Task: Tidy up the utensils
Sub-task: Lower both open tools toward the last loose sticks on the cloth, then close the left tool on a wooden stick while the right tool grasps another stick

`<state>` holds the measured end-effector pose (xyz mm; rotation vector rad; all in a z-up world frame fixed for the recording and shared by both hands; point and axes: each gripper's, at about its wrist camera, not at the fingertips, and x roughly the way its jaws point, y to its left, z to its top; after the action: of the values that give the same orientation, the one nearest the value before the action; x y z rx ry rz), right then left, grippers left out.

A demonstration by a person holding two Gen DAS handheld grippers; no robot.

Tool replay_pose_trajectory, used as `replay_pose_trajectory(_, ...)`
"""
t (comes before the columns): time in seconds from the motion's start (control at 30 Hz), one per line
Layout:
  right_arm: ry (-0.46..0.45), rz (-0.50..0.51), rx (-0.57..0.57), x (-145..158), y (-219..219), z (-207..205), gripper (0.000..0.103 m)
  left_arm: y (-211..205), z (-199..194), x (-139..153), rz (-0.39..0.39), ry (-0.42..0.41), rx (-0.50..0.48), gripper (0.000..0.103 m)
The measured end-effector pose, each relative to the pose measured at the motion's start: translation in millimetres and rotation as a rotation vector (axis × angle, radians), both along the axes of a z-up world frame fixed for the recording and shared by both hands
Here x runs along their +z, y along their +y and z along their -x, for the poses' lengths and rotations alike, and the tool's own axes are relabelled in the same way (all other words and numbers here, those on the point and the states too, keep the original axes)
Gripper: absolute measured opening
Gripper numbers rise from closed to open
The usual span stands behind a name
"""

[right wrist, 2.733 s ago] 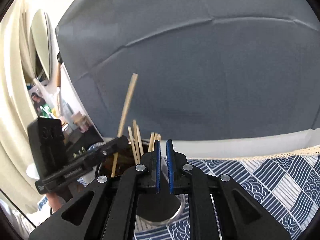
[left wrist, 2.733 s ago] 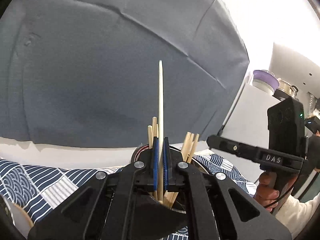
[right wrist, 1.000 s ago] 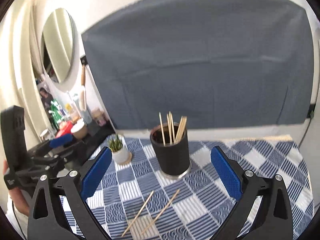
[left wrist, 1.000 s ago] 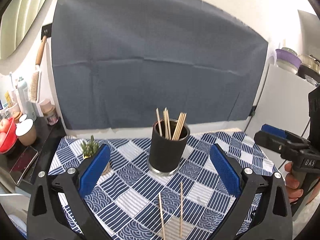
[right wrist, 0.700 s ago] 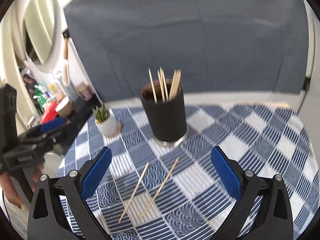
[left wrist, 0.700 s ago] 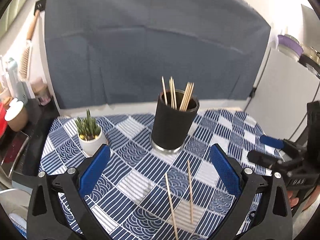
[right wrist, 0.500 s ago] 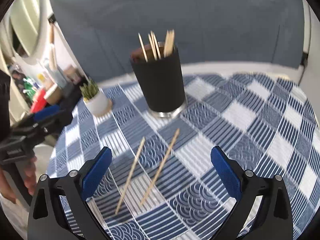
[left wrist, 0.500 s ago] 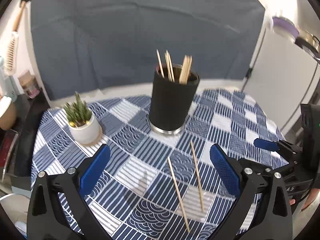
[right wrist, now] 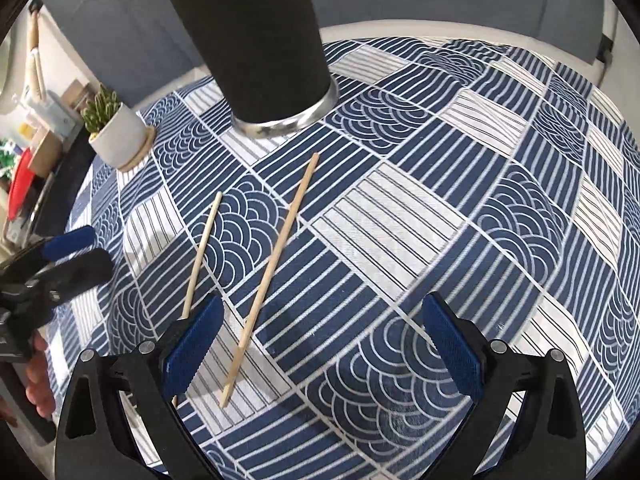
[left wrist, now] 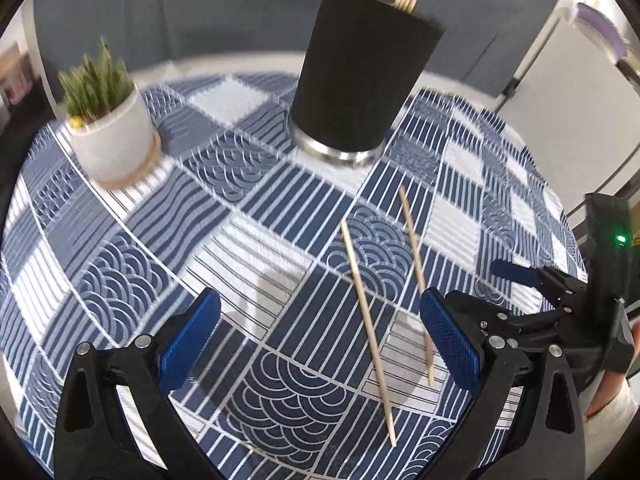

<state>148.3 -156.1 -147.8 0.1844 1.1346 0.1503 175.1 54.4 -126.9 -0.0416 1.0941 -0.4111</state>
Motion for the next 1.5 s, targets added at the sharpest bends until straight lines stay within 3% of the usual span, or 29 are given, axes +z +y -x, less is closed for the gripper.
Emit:
replay_pose_trajectory(0.1,0.012,0.035,0.034,-6.9,10.1,-0.6,0.095,-1.7,-17.3,-20.0,0.045,0.101,-0.006,0.097)
replay_pose_trajectory(0.17,0.017,0.057,0.037,-11.7,14.0,-0.7,0.095,-6.5,-25.0,-28.4,0.043,0.124,-0.027,0.097)
replay_pose_trajectory(0.33,0.009,0.178,0.066,-16.9,22.6,-3.9,0.095,-21.3,-33.5,-35.9,-0.04,0.108,-0.036,0.097)
replay_pose_trajectory(0.6,0.052,0.174,0.083,-17.9,-2.1,-12.9,0.097,-45.8,-30.5,-45.6,-0.254,0.061,-0.058,0.097)
replay_pose_trajectory(0.63,0.071,0.175,0.104,-17.9,-3.8,-16.9,0.097,-46.6,-30.8,-46.8,-0.284,0.056,-0.061,0.099)
replay_pose_trajectory(0.8,0.198,0.193,0.186,-20.6,-3.7,-36.3,0.097,-41.0,-26.3,-47.1,-0.277,0.016,-0.067,0.099)
replay_pose_trajectory(1.0,0.311,0.195,0.111,-23.7,-3.0,-47.1,0.096,-36.7,-22.6,-47.1,-0.279,0.027,-0.067,0.099)
replay_pose_trajectory(1.07,0.32,0.196,0.1,-23.4,-3.6,-48.3,0.093,-38.8,-24.9,-48.7,-0.287,0.05,-0.063,0.099)
replay_pose_trajectory(1.17,0.316,0.189,0.07,-15.9,-5.5,-47.5,0.066,-43.0,-26.4,-49.5,-0.299,0.068,-0.055,0.099)
replay_pose_trajectory(1.23,0.321,0.184,0.043,-10.3,-7.6,-46.6,0.033,-44.2,-28.9,-47.0,-0.304,0.089,-0.071,0.089)
replay_pose_trajectory(1.27,0.327,0.183,0.027,-8.6,-9.5,-47.0,0.025,-44.1,-29.6,-44.7,-0.307,0.094,-0.076,0.083)
replay_pose_trajectory(1.33,0.338,0.186,0.011,-7.0,-16.6,-49.1,0.006,-38.7,-31.9,-38.2,-0.307,0.105,-0.065,0.049)
replay_pose_trajectory(1.43,0.347,0.164,0.01,-7.4,-28.0,-50.3,0.006,-27.7,-34.2,-36.2,-0.292,0.116,-0.053,0.023)
replay_pose_trajectory(1.5,0.343,0.144,0.019,-8.4,-35.3,-51.8,0.004,-15.5,-35.5,-35.8,-0.278,0.13,-0.047,0.011)
